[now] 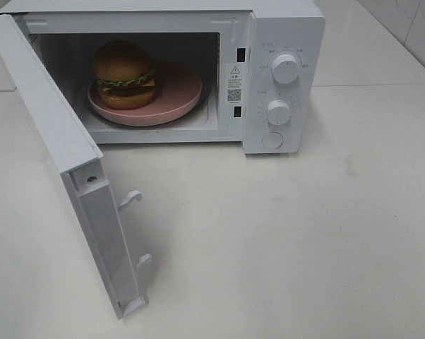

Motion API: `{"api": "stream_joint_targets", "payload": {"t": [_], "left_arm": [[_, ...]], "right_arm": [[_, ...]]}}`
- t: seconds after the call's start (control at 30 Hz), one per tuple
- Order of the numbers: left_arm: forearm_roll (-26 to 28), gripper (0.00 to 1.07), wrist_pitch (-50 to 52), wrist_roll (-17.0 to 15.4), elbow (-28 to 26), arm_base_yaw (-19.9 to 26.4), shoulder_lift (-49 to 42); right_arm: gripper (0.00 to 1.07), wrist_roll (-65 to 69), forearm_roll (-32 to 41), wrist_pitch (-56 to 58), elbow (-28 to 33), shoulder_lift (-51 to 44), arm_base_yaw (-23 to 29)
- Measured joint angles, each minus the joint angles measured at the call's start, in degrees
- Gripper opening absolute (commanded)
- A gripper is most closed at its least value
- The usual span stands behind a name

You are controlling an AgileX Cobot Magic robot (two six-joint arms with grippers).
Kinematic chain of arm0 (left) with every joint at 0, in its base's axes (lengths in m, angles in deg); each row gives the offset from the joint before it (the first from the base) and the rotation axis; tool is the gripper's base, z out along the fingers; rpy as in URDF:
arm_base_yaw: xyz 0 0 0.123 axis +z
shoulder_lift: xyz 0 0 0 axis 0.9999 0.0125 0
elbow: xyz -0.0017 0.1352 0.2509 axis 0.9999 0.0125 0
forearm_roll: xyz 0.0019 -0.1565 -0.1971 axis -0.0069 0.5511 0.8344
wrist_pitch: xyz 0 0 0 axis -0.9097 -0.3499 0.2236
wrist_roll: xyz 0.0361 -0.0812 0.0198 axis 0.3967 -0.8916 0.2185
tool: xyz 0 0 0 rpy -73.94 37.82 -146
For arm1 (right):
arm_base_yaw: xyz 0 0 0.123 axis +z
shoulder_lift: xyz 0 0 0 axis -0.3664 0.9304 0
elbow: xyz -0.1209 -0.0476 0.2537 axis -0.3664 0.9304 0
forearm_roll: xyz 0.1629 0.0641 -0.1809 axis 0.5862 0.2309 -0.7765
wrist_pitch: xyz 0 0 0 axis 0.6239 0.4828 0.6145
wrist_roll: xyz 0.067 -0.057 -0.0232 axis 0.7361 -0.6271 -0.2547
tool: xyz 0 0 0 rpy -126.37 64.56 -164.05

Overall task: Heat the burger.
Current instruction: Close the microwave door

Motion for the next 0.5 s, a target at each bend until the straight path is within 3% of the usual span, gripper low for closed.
{"api": "stream_joint_targets", "payload": {"t": [0.13, 0.2, 0.23, 0.3, 0.33, 0.37, 0.4, 0.43, 0.5], "left_arm": [[0.1, 0.92, 1.8, 0.7, -1.1, 0.0, 2.3], [0.2, 0.82, 5.2, 1.3, -1.4, 0.0, 5.1], [0.2, 0.82, 5.2, 1.3, -1.4, 0.0, 5.1], [0.2, 0.64, 8.4, 1.5, -1.4, 0.0, 7.1], [0.2, 0.64, 8.4, 1.5, -1.4, 0.0, 7.1], [0.2, 0.47, 10.5, 1.5, -1.4, 0.0, 8.0], [0.2, 0.38, 12.4, 1.5, -1.2, 0.0, 8.9], [0.2, 0.38, 12.4, 1.5, -1.2, 0.0, 8.9], [0.2, 0.05, 14.2, 1.5, -0.2, 0.0, 10.6]], "right_arm": [[0.75, 0.0, 0.0, 0.0, 0.0, 0.0, 0.0], [0.75, 0.0, 0.0, 0.0, 0.0, 0.0, 0.0], [0.75, 0.0, 0.0, 0.0, 0.0, 0.0, 0.0], [0.75, 0.0, 0.0, 0.0, 0.0, 0.0, 0.0], [0.75, 0.0, 0.0, 0.0, 0.0, 0.0, 0.0], [0.75, 0.0, 0.0, 0.0, 0.0, 0.0, 0.0], [0.75, 0.0, 0.0, 0.0, 0.0, 0.0, 0.0], [0.75, 0.0, 0.0, 0.0, 0.0, 0.0, 0.0], [0.75, 0.0, 0.0, 0.0, 0.0, 0.0, 0.0]]}}
